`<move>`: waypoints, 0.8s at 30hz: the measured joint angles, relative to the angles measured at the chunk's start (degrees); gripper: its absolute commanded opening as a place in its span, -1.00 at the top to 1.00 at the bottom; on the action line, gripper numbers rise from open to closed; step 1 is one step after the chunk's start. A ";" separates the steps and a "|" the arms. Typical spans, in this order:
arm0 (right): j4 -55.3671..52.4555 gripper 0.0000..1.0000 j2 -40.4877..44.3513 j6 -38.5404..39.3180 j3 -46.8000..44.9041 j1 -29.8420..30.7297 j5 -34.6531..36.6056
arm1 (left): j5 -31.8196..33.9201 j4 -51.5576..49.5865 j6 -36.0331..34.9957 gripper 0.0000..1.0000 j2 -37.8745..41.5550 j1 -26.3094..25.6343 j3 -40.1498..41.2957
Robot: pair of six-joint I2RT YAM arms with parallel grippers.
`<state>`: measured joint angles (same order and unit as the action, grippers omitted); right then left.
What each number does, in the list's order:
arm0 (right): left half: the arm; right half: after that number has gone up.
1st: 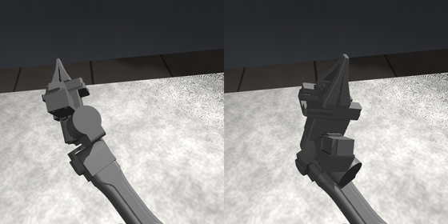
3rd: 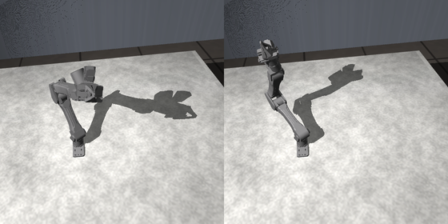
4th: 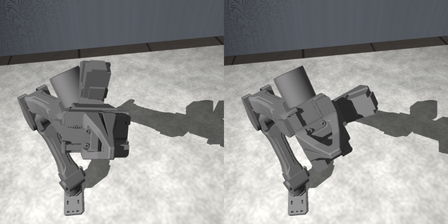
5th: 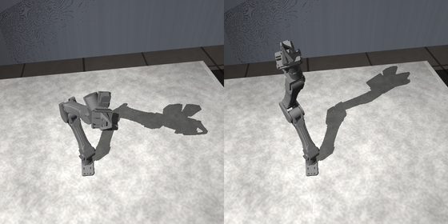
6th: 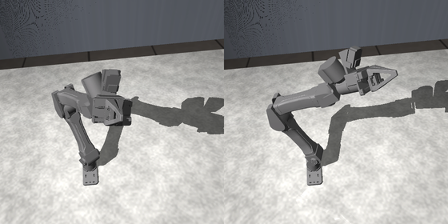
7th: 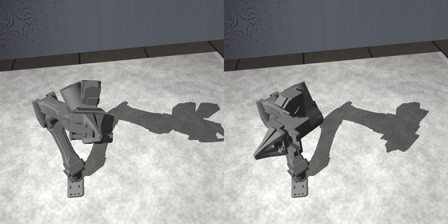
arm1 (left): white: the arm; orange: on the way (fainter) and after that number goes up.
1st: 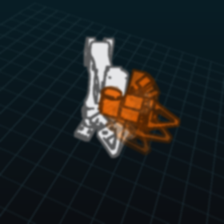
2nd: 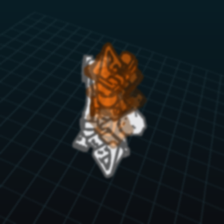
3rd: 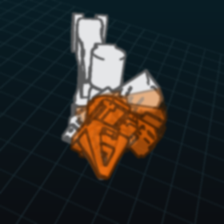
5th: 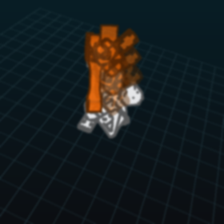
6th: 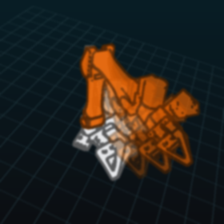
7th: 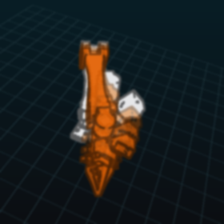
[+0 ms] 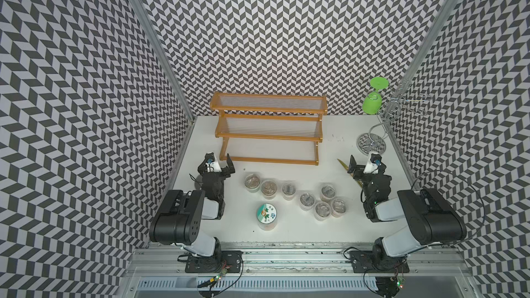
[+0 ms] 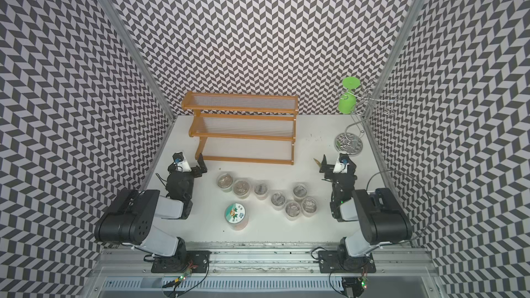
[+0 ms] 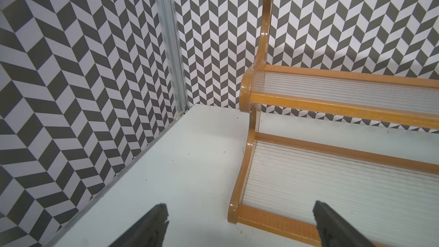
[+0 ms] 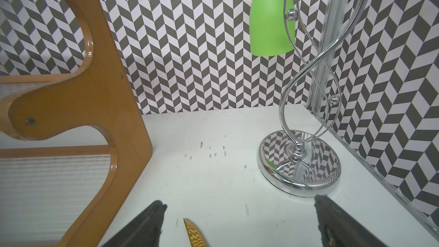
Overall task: Place the seed container on the shelf
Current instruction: Adjust the shelf at the center of the board.
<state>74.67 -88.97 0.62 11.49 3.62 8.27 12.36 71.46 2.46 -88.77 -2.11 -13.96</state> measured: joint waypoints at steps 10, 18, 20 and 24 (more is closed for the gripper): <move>0.35 -0.99 0.00 0.00 0.00 0.00 0.00 | 0.02 0.00 0.00 -0.99 0.00 -0.13 0.00; 0.87 -0.99 0.07 0.02 -0.22 0.15 0.33 | 0.17 0.20 -0.02 -0.99 0.07 -0.20 0.13; 1.77 -0.99 0.74 0.02 -1.18 0.42 0.94 | 1.14 0.46 -0.02 -0.99 1.03 -0.72 1.09; 0.76 -0.99 4.87 -0.04 -2.71 0.72 2.29 | 2.86 3.69 -0.42 -0.99 2.93 -2.10 4.35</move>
<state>75.44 -84.09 0.58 8.78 4.34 10.57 15.22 75.16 2.04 -85.84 -4.21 -9.61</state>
